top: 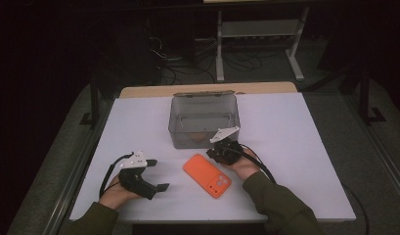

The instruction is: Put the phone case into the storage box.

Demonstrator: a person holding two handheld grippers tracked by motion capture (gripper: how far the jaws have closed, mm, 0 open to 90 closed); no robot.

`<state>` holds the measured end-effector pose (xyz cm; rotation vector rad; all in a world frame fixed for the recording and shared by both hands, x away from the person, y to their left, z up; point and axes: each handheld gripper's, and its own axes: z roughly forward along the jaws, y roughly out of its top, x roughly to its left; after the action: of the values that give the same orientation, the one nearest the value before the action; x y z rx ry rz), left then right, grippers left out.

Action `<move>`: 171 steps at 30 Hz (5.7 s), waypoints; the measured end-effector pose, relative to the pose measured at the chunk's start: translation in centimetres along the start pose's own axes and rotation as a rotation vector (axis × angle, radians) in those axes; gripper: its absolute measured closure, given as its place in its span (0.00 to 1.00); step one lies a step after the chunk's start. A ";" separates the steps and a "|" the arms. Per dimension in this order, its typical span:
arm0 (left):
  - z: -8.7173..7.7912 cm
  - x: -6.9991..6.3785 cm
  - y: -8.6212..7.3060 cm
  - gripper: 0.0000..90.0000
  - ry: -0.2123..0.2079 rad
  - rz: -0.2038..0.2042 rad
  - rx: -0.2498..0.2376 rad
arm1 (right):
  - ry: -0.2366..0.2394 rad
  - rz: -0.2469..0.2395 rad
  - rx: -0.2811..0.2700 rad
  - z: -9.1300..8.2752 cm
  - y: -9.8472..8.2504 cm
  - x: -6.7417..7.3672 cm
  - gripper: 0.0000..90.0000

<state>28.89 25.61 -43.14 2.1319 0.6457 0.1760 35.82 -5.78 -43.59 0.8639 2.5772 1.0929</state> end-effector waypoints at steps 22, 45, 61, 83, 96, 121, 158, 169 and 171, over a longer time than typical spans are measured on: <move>0.0 -0.1 0.0 0.00 0.002 0.001 0.000 | 0.018 0.071 -0.036 -5.2 -3.5 -2.0 0.67; 0.0 -0.1 -0.1 0.00 0.009 -0.004 0.003 | -0.034 0.125 -0.081 -8.3 -7.1 -2.0 0.15; 0.0 -0.2 -0.2 0.00 0.007 -0.008 -0.006 | -0.077 0.152 -0.147 -10.6 -10.4 -1.9 0.00; -0.2 -0.1 -0.1 0.00 0.005 -0.025 -0.009 | -0.069 0.133 -0.153 -11.2 -10.6 -1.7 0.00; -0.2 -0.2 -0.1 0.00 0.016 -0.012 -0.012 | -0.042 0.147 -0.154 -11.2 -9.6 -1.9 0.00; 0.0 -0.3 -0.2 0.00 0.014 -0.012 -0.009 | -0.015 0.127 -0.152 -10.0 -6.7 -1.9 0.00; 0.0 -0.2 -0.1 0.00 0.014 -0.015 -0.013 | 0.036 0.094 -0.146 -7.6 -2.9 -0.9 0.00; -0.1 -0.2 -0.1 0.00 0.014 -0.021 -0.022 | 0.051 0.084 -0.140 -6.8 -1.8 -0.5 0.00; -0.2 -0.2 -0.1 0.00 0.014 -0.021 -0.023 | 0.050 0.081 -0.141 -6.7 -1.7 -0.4 0.00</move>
<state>28.60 25.64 -43.08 2.1032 0.6708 0.1867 32.72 -10.89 -40.05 0.9248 2.4885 1.3171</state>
